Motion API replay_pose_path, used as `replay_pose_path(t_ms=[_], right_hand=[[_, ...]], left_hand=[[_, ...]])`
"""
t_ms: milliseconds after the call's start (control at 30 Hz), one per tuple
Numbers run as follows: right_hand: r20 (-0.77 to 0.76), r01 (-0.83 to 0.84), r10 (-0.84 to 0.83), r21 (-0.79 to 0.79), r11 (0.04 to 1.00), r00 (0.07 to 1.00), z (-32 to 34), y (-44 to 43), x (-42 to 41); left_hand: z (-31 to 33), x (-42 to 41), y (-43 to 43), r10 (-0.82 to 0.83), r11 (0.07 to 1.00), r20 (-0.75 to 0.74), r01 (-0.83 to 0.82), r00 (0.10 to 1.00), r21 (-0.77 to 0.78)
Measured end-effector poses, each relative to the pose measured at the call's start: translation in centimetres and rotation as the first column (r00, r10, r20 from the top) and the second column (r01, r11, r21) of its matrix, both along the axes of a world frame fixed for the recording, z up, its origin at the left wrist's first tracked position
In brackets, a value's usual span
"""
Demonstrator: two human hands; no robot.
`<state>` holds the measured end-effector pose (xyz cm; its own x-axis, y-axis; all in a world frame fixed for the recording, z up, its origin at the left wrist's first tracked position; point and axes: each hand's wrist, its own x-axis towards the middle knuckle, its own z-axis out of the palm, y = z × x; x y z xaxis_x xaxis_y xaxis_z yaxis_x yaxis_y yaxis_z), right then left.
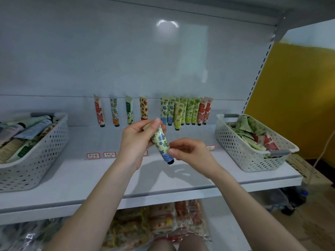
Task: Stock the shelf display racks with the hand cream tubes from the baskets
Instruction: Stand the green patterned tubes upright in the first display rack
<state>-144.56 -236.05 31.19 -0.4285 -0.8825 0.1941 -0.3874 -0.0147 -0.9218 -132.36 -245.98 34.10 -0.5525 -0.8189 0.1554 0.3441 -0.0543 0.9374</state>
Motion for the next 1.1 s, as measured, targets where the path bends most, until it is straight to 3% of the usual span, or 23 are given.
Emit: replay_pose_path(t_ms=[233,367,467,533,633,767,1100], right_hand=[[-0.1,-0.049,0.051,0.031,0.998,0.994,-0.5,1.1,1.5],[-0.13,0.072,-0.061,0.086,0.994,0.99,-0.5,0.9,0.6],[-0.093,0.24,-0.232,0.094,0.966,0.968,-0.9,-0.1,-1.5],[-0.082,0.326,-0.32,0.076,0.942,0.944,-0.9,-1.1,-2.9],[-0.135,0.4,-0.395,0.009,0.916,0.909,0.1,-3.1,-4.2],[-0.276,0.488,-0.488,-0.071,0.87,0.828,0.6,-6.2,-5.6],[-0.312,0.512,-0.502,-0.054,0.857,0.807,-1.0,-11.9,-6.1]], left_hand=[[-0.4,-0.1,1.2,-0.002,0.988,0.101,0.017,0.995,-0.155],[-2.3,-0.5,0.5,0.076,0.961,0.194,-0.02,0.978,-0.277],[-5.0,-0.4,-0.8,0.236,0.876,0.332,-0.052,0.913,-0.48],[-7.2,-0.3,-1.5,0.289,0.789,0.483,0.081,0.826,-0.609],[-9.7,-0.3,-2.2,0.315,0.668,0.619,0.295,0.72,-0.683],[-12.0,-0.5,-3.4,0.371,0.572,0.662,0.402,0.651,-0.715],[-13.7,-0.7,-4.1,0.389,0.537,0.578,0.333,0.717,-0.775]])
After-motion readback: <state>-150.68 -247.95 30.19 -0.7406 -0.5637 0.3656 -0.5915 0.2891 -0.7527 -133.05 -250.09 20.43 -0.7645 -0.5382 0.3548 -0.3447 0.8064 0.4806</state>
